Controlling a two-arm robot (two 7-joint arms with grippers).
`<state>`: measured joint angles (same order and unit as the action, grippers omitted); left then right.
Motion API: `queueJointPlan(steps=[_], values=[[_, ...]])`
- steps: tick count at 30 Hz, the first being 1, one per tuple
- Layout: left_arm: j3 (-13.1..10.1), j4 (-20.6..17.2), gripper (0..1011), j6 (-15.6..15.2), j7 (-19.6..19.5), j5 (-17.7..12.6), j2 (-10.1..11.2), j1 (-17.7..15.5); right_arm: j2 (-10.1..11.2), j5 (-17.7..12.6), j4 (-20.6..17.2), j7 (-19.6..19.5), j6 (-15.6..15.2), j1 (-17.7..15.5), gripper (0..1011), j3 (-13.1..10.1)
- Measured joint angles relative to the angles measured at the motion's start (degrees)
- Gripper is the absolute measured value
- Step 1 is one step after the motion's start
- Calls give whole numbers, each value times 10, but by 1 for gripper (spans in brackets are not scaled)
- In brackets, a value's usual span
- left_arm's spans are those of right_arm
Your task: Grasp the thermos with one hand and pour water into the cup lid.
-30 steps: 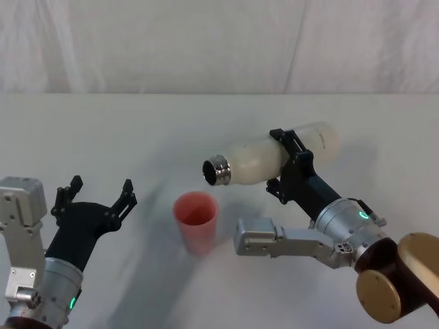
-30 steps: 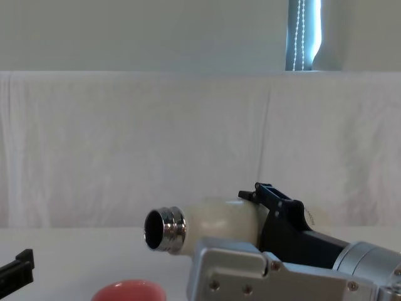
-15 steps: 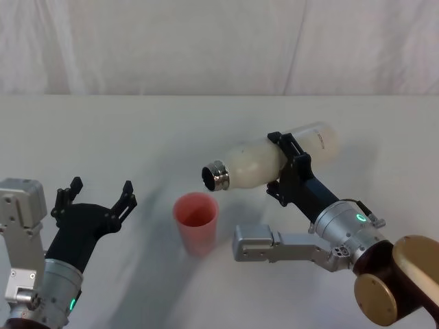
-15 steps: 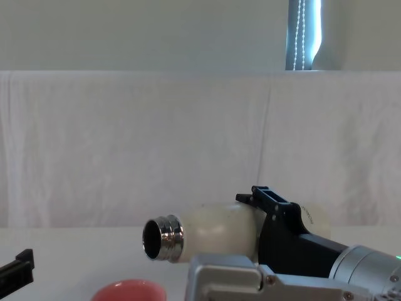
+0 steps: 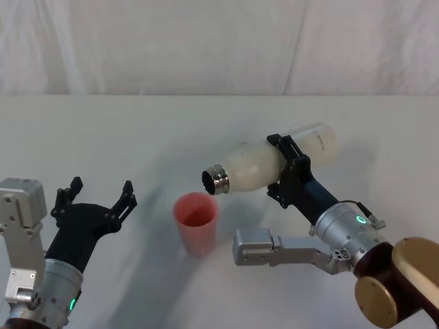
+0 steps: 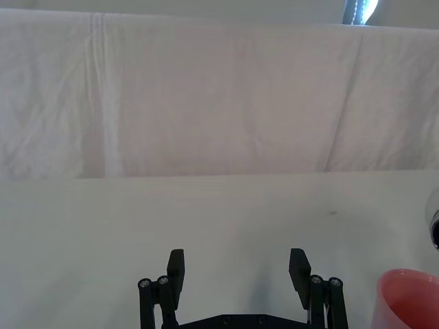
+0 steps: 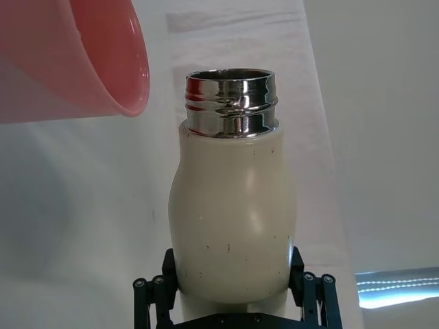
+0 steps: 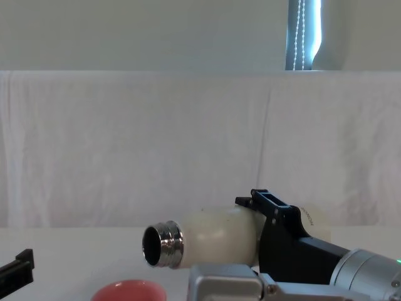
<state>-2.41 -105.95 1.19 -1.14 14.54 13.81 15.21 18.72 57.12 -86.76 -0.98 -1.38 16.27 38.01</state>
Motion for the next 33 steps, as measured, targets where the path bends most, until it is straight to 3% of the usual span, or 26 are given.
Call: queueJointPlan(steps=[33], values=[[0,0,1001,0,0,0,0,0,10,19,-11,-2,-3,5,950,9]])
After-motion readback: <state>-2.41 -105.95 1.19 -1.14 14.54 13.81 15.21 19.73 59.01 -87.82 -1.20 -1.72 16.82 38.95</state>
